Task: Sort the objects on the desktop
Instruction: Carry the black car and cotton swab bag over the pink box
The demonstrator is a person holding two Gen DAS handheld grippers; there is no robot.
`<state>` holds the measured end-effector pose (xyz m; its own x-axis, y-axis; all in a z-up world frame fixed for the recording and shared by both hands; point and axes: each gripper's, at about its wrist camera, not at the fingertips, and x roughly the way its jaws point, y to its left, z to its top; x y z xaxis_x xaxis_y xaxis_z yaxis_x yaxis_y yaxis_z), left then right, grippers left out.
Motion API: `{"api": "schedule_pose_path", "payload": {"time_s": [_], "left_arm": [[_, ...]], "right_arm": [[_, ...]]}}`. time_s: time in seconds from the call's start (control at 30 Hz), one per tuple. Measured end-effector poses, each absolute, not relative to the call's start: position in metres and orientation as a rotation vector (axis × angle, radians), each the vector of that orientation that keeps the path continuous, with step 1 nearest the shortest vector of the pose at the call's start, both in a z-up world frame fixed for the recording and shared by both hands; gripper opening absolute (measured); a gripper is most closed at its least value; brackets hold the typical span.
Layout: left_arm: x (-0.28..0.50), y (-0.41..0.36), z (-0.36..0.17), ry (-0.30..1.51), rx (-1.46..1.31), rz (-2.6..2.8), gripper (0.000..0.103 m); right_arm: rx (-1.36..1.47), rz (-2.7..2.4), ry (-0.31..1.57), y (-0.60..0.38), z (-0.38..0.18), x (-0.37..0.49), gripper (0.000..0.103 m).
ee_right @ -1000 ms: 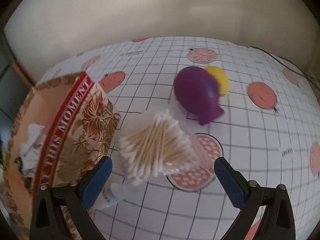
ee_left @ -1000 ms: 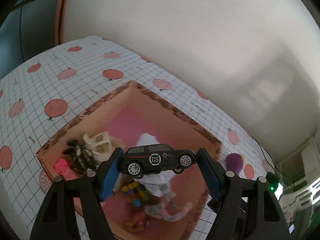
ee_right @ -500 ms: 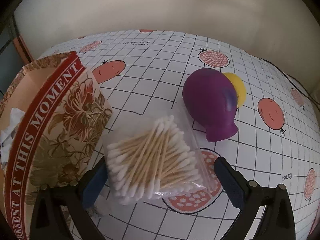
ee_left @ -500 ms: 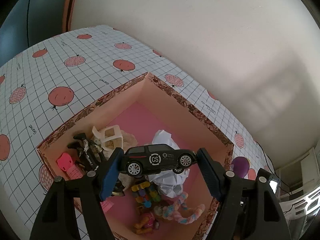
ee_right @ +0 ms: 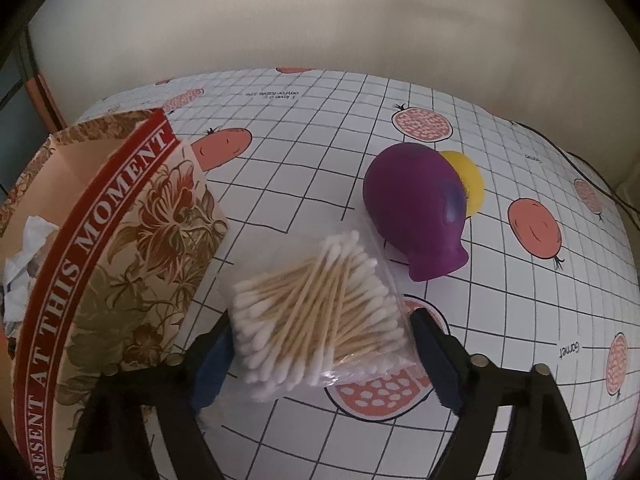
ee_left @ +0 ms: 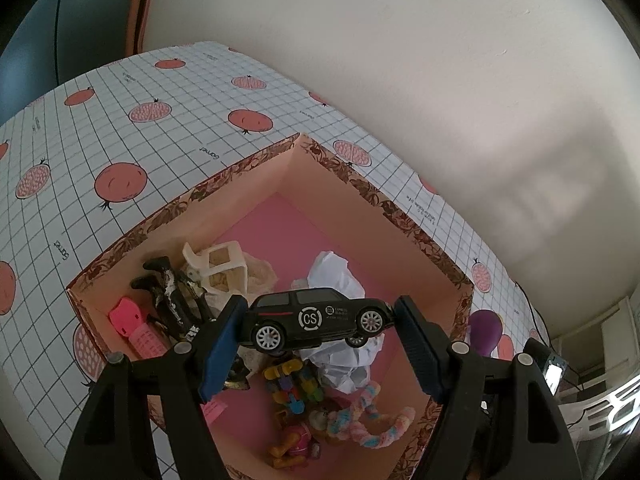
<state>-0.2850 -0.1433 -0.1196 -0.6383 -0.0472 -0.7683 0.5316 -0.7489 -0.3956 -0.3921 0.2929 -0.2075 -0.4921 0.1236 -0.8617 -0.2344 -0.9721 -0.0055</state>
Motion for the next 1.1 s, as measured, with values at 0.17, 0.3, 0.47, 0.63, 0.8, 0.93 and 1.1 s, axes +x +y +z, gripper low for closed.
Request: {"api": "schedule_pose_path", "payload": {"time_s": [0.17,0.3,0.47,0.63,0.8,0.93,1.1], "left_arm": [[-0.285,-0.145,-0.122,0.896,1.112,-2.409,0.076],[-0.284,-0.145,-0.122,0.901,1.108,-2.407,0.076],[-0.283,-0.149,-0.123,0.92,1.102,-2.402,0.076],[-0.281,-0.152,-0.124,0.938,1.088,-2.401,0.076],[-0.279,-0.156,-0.123,0.957,1.068,-2.404,0.076],[-0.276,-0.16,-0.119,0.966,1.034,-2.418,0.076],[-0.268,-0.166,-0.111,0.976,0.961,-2.435,0.076]], "right_arm": [[-1.446,2.547,0.182,0.291,-0.206,-0.389,0.076],[-1.435,2.55,0.219,0.292,-0.203,-0.387,0.073],[-1.416,2.55,0.262,0.292,-0.197,-0.381,0.072],[-1.374,2.563,0.277,0.293,-0.18,-0.377,0.072],[-1.248,2.591,0.264,0.292,-0.149,-0.371,0.072],[-1.098,2.643,0.263,0.289,-0.113,-0.366,0.072],[-0.963,2.732,0.239,0.27,-0.074,-0.364,0.072]]}}
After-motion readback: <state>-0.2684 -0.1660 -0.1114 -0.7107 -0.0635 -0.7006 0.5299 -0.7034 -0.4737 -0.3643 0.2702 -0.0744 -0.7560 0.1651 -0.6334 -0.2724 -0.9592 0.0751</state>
